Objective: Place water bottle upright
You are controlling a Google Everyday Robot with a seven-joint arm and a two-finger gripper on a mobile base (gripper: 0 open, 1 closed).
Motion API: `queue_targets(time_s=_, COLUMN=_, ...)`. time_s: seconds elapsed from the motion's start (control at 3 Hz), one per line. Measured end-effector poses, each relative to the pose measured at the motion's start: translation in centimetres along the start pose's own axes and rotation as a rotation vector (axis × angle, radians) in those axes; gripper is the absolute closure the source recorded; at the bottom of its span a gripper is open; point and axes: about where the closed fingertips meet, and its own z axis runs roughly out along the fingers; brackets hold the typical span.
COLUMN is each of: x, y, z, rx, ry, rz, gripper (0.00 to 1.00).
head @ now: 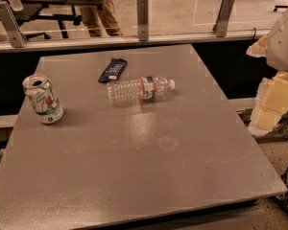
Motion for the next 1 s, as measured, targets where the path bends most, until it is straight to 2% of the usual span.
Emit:
queue_targets(time_s=0.33, x=0.0, y=0.0, z=0.0, rx=0.0, ry=0.0, rz=0.0, gripper=0.0)
queue_targets(time_s=0.67, x=-2.9, y=-2.1, z=1.6, rx=0.001, ry=-0.021, rz=-0.047, gripper=0.0)
queue_targets(time_s=1.0, x=-6.9, y=-4.8, z=4.2, rx=-0.013, ry=-0.05, rz=-0.109, gripper=0.0)
